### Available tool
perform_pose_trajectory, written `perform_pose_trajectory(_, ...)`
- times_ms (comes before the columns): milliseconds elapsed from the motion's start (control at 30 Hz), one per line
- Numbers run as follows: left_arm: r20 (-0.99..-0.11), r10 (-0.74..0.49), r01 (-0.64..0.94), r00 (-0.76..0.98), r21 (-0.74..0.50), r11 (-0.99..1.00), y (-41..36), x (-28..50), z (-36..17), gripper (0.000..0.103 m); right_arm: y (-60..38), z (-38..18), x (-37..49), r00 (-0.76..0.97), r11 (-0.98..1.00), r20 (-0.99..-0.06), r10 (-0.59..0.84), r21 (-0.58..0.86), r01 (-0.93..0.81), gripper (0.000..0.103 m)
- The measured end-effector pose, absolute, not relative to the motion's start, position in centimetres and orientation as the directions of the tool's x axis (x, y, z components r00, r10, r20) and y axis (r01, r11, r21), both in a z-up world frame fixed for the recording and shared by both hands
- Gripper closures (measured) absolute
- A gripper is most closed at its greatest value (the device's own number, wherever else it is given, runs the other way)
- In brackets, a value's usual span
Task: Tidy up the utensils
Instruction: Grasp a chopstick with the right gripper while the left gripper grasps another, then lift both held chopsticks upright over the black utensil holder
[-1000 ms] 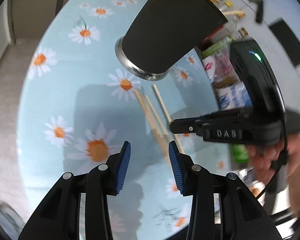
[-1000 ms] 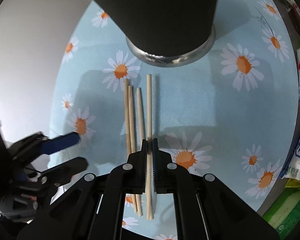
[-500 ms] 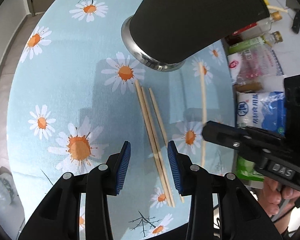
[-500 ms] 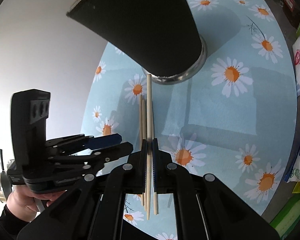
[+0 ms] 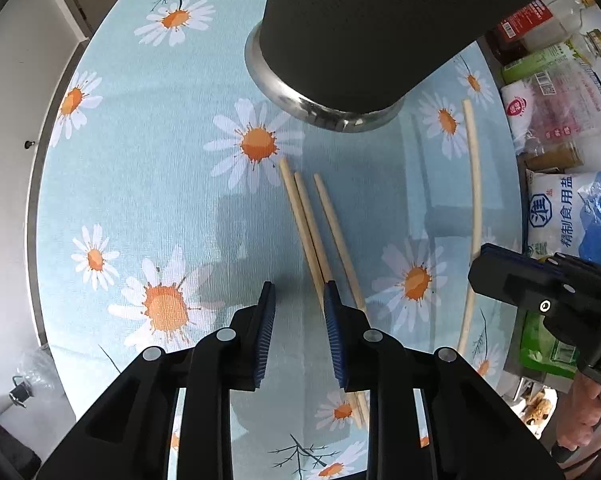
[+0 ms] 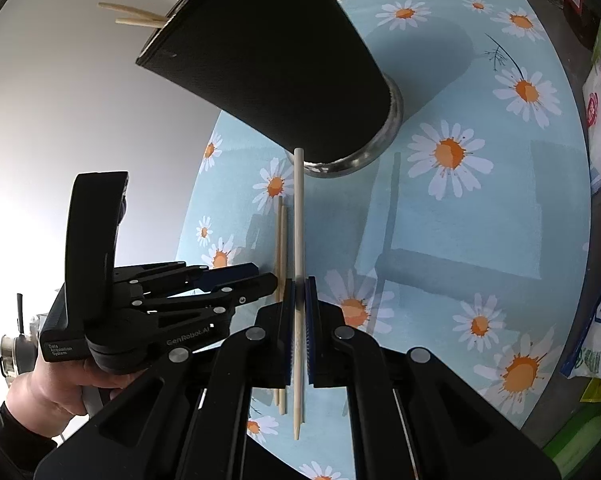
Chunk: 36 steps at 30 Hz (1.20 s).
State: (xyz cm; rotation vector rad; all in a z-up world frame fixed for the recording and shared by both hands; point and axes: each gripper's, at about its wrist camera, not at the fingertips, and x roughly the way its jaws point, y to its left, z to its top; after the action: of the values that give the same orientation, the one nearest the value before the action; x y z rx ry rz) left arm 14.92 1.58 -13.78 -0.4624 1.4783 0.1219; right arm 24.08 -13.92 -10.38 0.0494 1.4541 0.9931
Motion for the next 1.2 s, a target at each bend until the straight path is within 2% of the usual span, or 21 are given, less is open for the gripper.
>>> perform_pose_trajectory(367,-0.995,-0.080,-0.308,0.052,-0.092,0.947,-0.5,15.7,-13.9,0.081,-14.4,-10.3,24.0,-0.217,0.589,-0.773,0.596,0.604,-0.537,0.097)
perform_pose_trajectory(500,-0.997,-0.068,-0.309,0.043,-0.078,0.948,-1.1,15.8,-13.9,0.082,-14.6,-10.1,24.1,-0.219,0.579,-0.765,0.606,0.612,-0.538,0.097)
perform_pose_trajectory(600,-0.998,-0.052,-0.295,0.036,-0.061,0.953,-1.6,15.8,-13.8,0.085,-14.8,-10.0,24.2,-0.218,0.581,-0.765,0.607,0.613,-0.535,0.097)
perform_pose_trajectory(733,-0.999,-0.039,-0.274,0.009,-0.040,0.961,-3.7,16.7,-14.0,0.096,-15.2,-10.2,24.4,-0.212,0.585,-0.768,0.605,0.609,-0.536,0.097)
perform_pose_trajectory(833,-1.000,-0.001,-0.257,-0.001,-0.001,0.967,-5.0,16.9,-14.2,0.098,-15.5,-10.1,24.4,-0.208,0.587,-0.765,0.610,0.612,-0.530,0.097)
perform_pose_trajectory(1200,-0.999,-0.016,-0.275,0.030,-0.023,0.961,-4.6,16.0,-13.9,0.099,-15.4,-10.4,23.8,-0.219,0.590,-0.765,0.606,0.616,-0.522,0.097)
